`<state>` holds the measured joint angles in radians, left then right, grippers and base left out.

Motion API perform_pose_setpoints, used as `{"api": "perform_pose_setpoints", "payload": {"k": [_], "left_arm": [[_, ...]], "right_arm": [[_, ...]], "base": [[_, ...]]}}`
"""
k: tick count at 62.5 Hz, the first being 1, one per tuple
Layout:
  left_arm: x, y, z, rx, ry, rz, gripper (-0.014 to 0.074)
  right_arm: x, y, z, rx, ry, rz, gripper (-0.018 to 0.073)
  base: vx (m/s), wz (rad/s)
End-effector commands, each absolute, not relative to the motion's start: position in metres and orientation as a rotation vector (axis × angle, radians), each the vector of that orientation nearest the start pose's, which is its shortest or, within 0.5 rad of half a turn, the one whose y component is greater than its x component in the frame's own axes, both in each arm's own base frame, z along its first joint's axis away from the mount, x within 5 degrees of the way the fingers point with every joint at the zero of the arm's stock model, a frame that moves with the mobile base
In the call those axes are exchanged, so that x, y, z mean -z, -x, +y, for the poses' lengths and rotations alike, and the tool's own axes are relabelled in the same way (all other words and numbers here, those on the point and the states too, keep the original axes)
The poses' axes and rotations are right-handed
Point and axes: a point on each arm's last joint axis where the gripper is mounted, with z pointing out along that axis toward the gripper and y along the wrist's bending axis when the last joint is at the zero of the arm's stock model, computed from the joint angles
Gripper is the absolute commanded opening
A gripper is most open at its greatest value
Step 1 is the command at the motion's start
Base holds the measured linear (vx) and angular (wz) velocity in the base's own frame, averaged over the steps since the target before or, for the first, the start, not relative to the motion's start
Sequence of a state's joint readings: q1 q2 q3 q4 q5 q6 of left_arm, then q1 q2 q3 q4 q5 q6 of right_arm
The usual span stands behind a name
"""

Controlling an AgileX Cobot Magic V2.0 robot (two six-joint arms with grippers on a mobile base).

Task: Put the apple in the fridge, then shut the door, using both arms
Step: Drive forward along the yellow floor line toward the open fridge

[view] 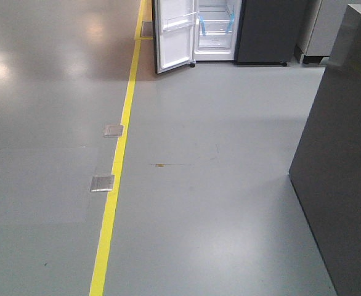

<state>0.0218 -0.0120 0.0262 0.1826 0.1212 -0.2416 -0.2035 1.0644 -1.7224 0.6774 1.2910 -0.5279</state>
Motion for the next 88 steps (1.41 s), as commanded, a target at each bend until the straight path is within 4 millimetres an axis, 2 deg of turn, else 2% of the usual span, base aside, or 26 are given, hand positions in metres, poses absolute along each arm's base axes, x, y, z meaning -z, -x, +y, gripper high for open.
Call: {"api": "perform_pose_setpoints", "payload": {"k": [1, 88], "left_arm": [[-0.1916, -0.0566, 0.0022, 0.030, 0.081, 1.561, -0.0006], [-0.1916, -0.0566, 0.0022, 0.030, 0.081, 1.561, -0.0006]], "right_arm": [[-0.5516, -0.1311, 0.0311, -0.341, 0.502, 1.829, -0.0006], [-0.5516, -0.1311, 0.0311, -0.341, 0.502, 1.829, -0.0006]], "base": [[0.25, 0.03], [0.26, 0.00]]}}
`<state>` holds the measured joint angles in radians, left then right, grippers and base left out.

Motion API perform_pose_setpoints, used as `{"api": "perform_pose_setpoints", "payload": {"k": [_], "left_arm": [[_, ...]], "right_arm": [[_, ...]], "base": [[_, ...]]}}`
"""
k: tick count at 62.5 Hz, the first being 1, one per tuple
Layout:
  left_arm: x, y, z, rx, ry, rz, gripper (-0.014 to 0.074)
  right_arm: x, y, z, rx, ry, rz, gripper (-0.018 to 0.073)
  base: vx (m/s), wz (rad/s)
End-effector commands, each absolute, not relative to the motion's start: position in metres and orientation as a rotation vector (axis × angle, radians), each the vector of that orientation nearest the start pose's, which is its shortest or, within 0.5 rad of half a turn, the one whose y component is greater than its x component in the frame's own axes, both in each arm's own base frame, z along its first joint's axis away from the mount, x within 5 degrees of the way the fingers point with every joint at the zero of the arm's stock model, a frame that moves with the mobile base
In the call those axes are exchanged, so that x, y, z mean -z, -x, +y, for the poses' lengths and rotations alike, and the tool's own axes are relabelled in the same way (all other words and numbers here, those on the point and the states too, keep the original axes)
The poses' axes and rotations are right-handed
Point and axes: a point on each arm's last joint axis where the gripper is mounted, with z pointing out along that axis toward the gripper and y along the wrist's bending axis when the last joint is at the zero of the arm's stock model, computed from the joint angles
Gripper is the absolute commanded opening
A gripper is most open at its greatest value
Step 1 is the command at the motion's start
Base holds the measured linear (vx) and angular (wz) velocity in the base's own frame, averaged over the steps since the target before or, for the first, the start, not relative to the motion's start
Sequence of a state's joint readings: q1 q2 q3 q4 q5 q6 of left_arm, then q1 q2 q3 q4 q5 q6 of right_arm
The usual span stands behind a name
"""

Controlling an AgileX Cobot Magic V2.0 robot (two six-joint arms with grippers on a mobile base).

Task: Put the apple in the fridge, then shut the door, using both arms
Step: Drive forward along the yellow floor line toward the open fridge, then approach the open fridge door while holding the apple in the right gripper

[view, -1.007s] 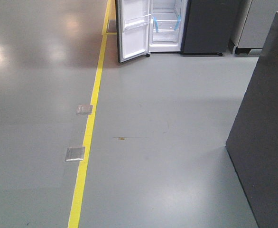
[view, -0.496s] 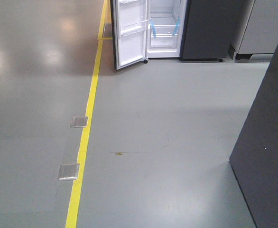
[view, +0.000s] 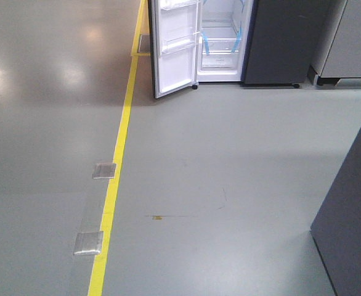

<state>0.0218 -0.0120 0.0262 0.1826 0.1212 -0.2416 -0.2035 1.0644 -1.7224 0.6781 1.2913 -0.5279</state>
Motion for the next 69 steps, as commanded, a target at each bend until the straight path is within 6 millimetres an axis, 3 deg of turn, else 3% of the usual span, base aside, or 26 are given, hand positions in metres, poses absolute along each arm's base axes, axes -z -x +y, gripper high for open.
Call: {"api": "perform_pose_setpoints", "payload": {"k": [1, 69], "left_arm": [[-0.1916, -0.0566, 0.0022, 0.030, 0.081, 1.561, -0.0006], [-0.1916, -0.0566, 0.0022, 0.030, 0.081, 1.561, -0.0006]], "right_arm": [[-0.5516, -0.1311, 0.0311, -0.341, 0.502, 1.829, -0.0006], [-0.5516, -0.1311, 0.0311, -0.341, 0.502, 1.829, -0.0006]], "base": [[0.23, 0.05], [0.23, 0.01]]}}
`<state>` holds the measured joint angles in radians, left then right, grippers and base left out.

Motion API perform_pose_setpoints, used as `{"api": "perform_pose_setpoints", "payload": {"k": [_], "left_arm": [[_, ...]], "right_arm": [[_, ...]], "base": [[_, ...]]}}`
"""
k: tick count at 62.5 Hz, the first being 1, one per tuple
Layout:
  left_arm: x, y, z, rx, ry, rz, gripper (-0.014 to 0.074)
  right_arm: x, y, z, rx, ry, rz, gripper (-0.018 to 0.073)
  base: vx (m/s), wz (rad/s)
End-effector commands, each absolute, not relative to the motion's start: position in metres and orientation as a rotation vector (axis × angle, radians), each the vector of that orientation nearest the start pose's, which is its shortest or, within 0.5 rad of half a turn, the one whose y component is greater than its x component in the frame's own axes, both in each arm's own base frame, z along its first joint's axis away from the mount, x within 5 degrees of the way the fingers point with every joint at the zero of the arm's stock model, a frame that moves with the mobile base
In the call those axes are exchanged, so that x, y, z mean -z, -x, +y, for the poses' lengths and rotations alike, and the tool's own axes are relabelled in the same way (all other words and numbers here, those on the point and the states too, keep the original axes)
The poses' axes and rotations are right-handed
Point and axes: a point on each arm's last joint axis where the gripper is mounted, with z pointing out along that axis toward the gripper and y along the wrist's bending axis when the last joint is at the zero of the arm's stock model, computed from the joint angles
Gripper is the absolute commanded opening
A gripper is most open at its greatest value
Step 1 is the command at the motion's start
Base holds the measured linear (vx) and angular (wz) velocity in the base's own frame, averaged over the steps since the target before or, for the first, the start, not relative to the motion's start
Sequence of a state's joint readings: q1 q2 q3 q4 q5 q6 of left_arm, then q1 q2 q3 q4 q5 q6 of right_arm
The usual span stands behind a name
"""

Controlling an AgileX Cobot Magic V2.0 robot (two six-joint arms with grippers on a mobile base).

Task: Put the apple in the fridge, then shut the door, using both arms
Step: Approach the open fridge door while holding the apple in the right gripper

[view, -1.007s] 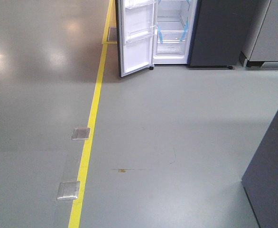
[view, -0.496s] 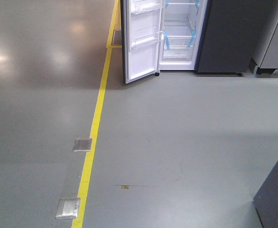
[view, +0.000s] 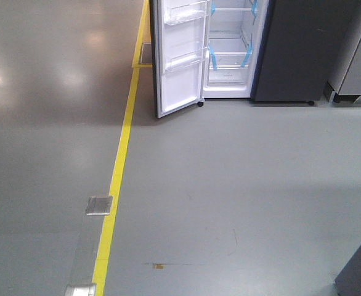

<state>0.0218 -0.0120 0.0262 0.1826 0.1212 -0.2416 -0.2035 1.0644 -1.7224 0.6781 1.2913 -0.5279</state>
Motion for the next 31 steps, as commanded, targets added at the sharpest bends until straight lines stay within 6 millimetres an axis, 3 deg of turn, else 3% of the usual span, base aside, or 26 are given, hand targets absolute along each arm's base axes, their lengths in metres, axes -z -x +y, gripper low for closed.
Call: {"api": "perform_pose_setpoints", "payload": {"k": [1, 31], "left_arm": [[-0.1916, -0.0566, 0.0022, 0.030, 0.081, 1.561, -0.0006], [-0.1916, -0.0566, 0.0022, 0.030, 0.081, 1.561, -0.0006]], "right_arm": [[-0.5516, -0.1311, 0.0311, -0.341, 0.502, 1.829, -0.0006], [-0.5516, -0.1311, 0.0311, -0.341, 0.502, 1.829, -0.0006]], "base": [[0.24, -0.05], [0.23, -0.02]]}}
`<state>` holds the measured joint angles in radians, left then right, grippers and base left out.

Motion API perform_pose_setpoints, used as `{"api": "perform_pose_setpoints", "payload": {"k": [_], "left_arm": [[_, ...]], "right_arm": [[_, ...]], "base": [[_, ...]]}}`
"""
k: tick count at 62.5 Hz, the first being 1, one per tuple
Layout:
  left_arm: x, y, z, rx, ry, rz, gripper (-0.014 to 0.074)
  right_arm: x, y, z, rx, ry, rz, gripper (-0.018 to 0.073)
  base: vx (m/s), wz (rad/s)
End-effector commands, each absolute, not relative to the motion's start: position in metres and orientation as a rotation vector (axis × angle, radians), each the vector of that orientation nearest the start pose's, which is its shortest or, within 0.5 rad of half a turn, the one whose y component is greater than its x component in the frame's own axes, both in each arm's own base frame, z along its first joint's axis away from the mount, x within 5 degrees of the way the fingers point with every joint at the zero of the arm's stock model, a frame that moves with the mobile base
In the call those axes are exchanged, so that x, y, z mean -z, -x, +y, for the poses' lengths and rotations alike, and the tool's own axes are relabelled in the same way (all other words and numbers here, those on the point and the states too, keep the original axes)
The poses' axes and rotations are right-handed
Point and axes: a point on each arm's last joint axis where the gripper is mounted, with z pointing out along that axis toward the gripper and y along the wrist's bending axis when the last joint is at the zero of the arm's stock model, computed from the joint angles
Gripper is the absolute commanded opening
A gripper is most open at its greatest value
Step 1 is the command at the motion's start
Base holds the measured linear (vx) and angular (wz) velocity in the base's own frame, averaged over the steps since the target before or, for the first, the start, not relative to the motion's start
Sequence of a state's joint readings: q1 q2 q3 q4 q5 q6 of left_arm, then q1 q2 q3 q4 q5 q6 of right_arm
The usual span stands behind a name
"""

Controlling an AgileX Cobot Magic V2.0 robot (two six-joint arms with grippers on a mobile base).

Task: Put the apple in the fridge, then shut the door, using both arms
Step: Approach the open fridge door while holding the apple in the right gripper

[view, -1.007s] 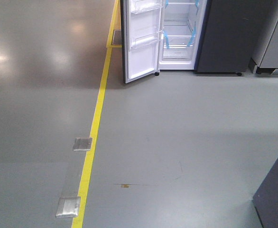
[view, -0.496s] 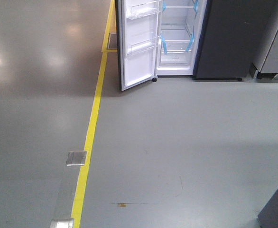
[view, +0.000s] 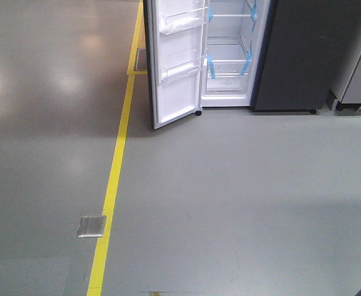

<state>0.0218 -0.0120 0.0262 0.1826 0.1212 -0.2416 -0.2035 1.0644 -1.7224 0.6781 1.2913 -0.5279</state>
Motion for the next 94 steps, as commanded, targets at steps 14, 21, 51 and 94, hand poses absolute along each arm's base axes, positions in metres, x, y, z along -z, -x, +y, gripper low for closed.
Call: {"api": "perform_pose_setpoints", "payload": {"k": [14, 21, 51, 94], "left_arm": [[-0.1916, -0.0566, 0.0022, 0.030, 0.081, 1.561, -0.0006], [-0.1916, -0.0566, 0.0022, 0.030, 0.081, 1.561, -0.0006], [-0.1916, -0.0566, 0.0022, 0.030, 0.081, 1.561, -0.0006], [-0.1916, -0.0566, 0.0022, 0.030, 0.081, 1.561, -0.0006]], "right_arm": [[-0.5516, -0.1311, 0.0311, -0.341, 0.502, 1.829, -0.0006], [-0.5516, -0.1311, 0.0311, -0.341, 0.502, 1.829, -0.0006], [-0.5516, -0.1311, 0.0311, -0.341, 0.502, 1.829, -0.0006], [-0.5516, -0.1311, 0.0311, -0.341, 0.502, 1.829, -0.0006]], "base": [[0.22, 0.01], [0.22, 0.02], [0.23, 0.01], [0.21, 0.02]]}}
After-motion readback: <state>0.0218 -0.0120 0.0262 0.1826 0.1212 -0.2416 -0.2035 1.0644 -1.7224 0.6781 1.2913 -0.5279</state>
